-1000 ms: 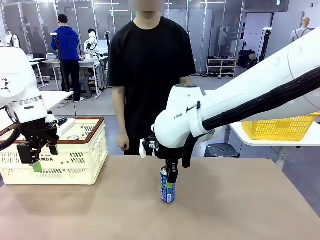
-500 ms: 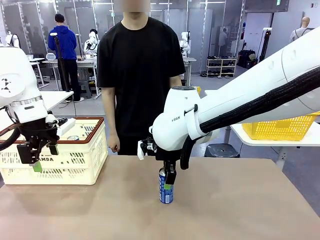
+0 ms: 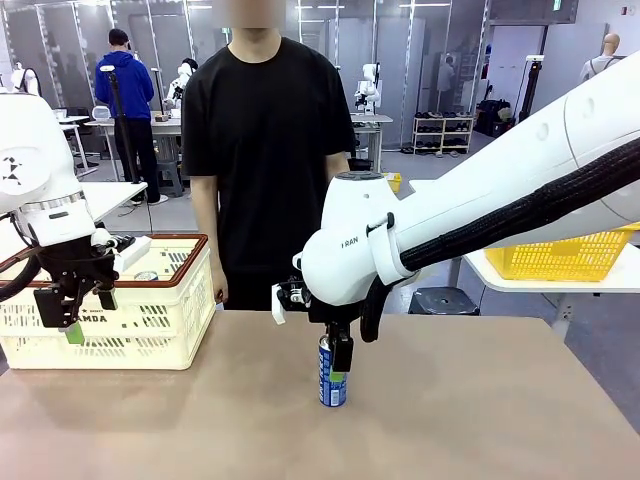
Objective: Place the drinks into the Shopping basket.
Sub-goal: Pick up one drink and place it into the Shopping basket.
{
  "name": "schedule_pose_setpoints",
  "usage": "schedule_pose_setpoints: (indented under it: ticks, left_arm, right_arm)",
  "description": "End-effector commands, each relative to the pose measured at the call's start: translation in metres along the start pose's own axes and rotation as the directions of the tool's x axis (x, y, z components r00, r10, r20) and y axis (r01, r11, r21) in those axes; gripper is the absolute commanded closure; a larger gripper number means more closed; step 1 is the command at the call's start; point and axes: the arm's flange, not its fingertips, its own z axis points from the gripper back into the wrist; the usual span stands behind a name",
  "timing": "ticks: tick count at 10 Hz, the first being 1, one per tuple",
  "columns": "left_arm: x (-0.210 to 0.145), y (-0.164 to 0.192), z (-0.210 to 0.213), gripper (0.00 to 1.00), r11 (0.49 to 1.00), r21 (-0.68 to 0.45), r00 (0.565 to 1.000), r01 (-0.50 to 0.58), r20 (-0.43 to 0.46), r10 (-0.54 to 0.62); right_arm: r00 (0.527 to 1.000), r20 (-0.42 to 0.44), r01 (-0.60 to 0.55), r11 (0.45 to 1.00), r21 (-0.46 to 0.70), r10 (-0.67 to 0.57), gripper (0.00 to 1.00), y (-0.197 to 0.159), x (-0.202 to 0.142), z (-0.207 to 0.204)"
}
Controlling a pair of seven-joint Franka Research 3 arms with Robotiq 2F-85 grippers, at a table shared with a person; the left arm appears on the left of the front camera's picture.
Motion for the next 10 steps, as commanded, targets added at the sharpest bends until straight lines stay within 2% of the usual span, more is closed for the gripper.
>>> schedule_pose_setpoints:
  ticks: [1,4,7,10]
  left_arm:
    - [0.000,0.002,0.002,0.00,1.000,0.001,1.000,-0.006,-0.007,0.006]
    - [0.000,0.002,0.002,0.00,1.000,0.001,1.000,-0.006,-0.007,0.006]
    - [0.000,0.002,0.002,0.00,1.000,0.001,1.000,-0.006,-0.007,0.006]
    - [0.000,0.002,0.002,0.00,1.000,0.001,1.000,-0.006,-0.007,0.006]
  right_arm:
    - [1.000,-0.019,-0.002,1.000,-0.004,0.002,0.00,0.003,-0.005,0.010]
    - [0.996,-0.075,-0.055,0.998,-0.029,0.052,0.00,0.010,-0.008,0.043]
    - [0.991,-0.114,-0.073,0.995,-0.072,0.064,0.00,0.025,-0.016,0.099]
    - [0.993,-0.080,-0.094,0.988,-0.123,0.084,0.00,0.048,-0.041,0.172]
